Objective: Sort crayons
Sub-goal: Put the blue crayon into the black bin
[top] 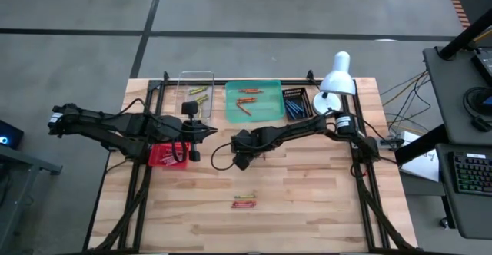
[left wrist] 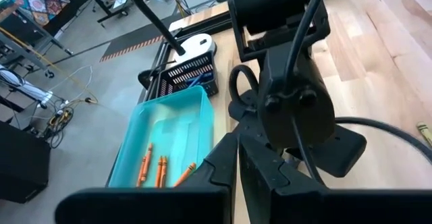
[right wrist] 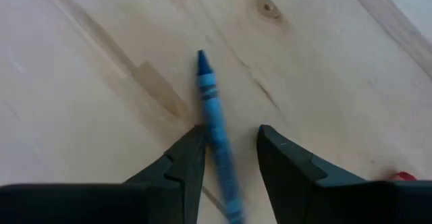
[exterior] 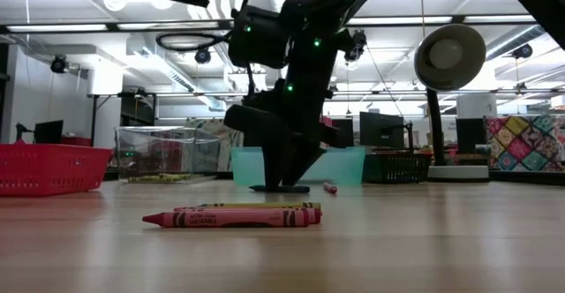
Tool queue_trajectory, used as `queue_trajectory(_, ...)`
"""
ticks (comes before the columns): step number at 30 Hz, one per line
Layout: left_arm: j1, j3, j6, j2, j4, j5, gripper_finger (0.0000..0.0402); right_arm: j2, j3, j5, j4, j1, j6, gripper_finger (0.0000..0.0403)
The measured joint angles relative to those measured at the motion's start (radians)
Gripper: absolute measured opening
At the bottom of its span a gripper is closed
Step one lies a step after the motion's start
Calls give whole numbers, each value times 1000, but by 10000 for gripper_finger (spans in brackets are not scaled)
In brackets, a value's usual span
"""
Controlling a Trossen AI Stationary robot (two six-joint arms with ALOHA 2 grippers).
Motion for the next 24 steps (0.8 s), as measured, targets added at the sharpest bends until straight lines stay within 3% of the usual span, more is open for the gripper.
queue_trajectory(3, 0, 0, 3, 0, 4, 0, 0, 14, 0, -8, 5, 0, 0, 103)
queue_trajectory(8, 0, 0, 28, 0, 19, 0, 0, 9, -1, -16, 27, 0, -36, 24)
queue_trajectory(13, 0, 13, 37, -2, 29, 0, 0, -29, 23, -75, -1, -10, -100, 14)
queue_trajectory(18, 0, 63, 55, -8, 34, 0, 0, -97, 167, -105, -169, -12, -185, 12)
queue_trajectory(24, 0, 140, 50, -10, 38, 0, 0, -111, 409, 68, -528, -41, -251, 12)
